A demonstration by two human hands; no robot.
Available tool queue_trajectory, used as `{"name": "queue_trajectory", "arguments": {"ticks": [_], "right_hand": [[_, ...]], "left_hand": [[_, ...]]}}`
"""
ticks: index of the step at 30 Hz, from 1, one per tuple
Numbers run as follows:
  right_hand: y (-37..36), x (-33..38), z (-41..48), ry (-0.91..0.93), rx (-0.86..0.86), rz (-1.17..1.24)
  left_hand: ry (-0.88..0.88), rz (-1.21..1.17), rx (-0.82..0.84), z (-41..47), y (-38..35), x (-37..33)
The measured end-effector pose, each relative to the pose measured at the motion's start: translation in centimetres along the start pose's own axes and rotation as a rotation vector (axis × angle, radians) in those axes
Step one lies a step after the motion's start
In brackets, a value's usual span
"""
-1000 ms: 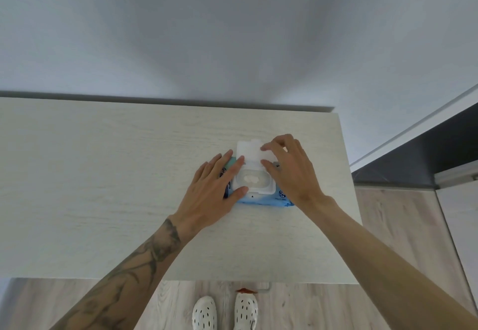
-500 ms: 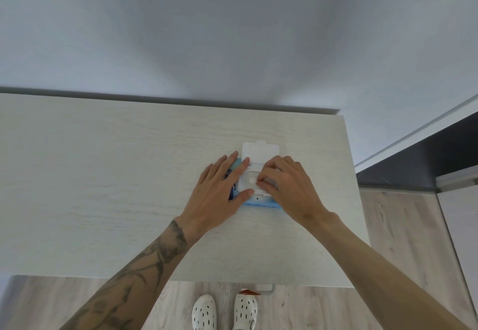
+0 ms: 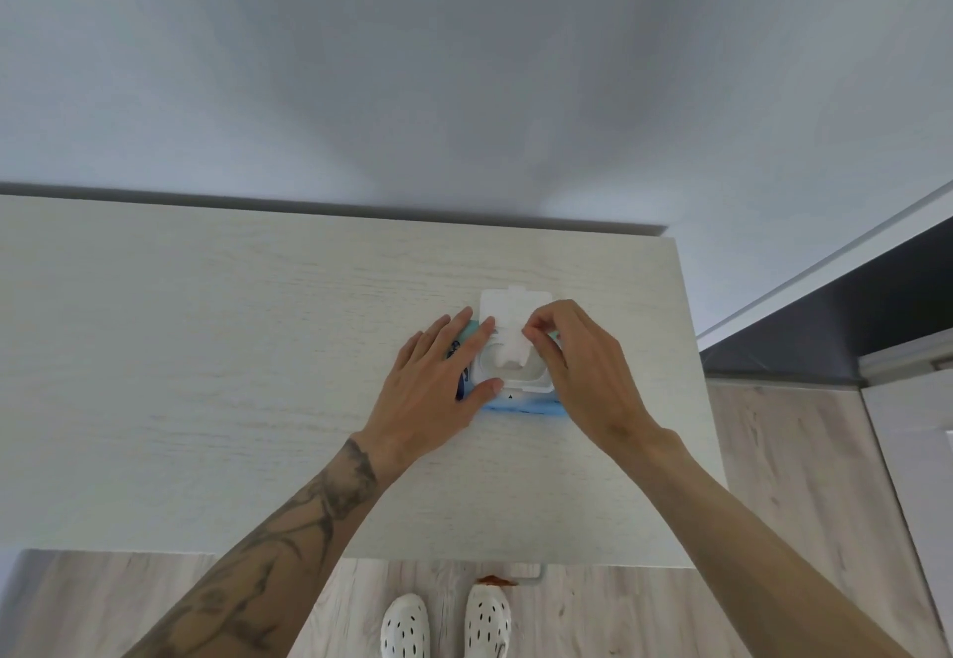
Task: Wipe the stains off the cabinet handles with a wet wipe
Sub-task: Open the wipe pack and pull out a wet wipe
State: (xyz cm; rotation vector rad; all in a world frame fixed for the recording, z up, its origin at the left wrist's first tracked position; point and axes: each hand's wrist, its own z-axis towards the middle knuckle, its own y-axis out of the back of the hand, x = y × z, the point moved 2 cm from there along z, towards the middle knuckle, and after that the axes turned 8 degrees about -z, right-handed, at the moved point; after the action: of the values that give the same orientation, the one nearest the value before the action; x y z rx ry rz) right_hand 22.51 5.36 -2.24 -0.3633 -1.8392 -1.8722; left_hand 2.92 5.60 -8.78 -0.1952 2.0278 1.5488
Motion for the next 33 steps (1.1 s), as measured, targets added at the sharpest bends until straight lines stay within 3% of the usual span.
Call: {"name": "queue_trajectory", "arguments": {"ticks": [7,15,22,27,33], "right_hand": [[-0.5,-0.1,0.0,-0.118,0.111,0.119],[0.3,0.2,-0.6,-0.092,-0.063,0.134],[4.4,0.6,-1.5,-0.218,-0.228,0.3],[8.5,-0.6,-2.0,-0.331,-0.364,0.371],[10.7,-2.1,-2.4,-0.38,-0.369,0.285]], "left_hand": [[0.011,-0.005,0.011,0.1,0.2,-0.2],[0.034,-0.014,0.017,0.2,0.5,-0.7],[0.033,-0.098,-0.017,0.2,0.5,-0.9],[0.049,-0.275,-0.037,0.5,0.7,-1.5],[0.096,-0.504,-0.153,1.1,-0.2,-1.4]]}}
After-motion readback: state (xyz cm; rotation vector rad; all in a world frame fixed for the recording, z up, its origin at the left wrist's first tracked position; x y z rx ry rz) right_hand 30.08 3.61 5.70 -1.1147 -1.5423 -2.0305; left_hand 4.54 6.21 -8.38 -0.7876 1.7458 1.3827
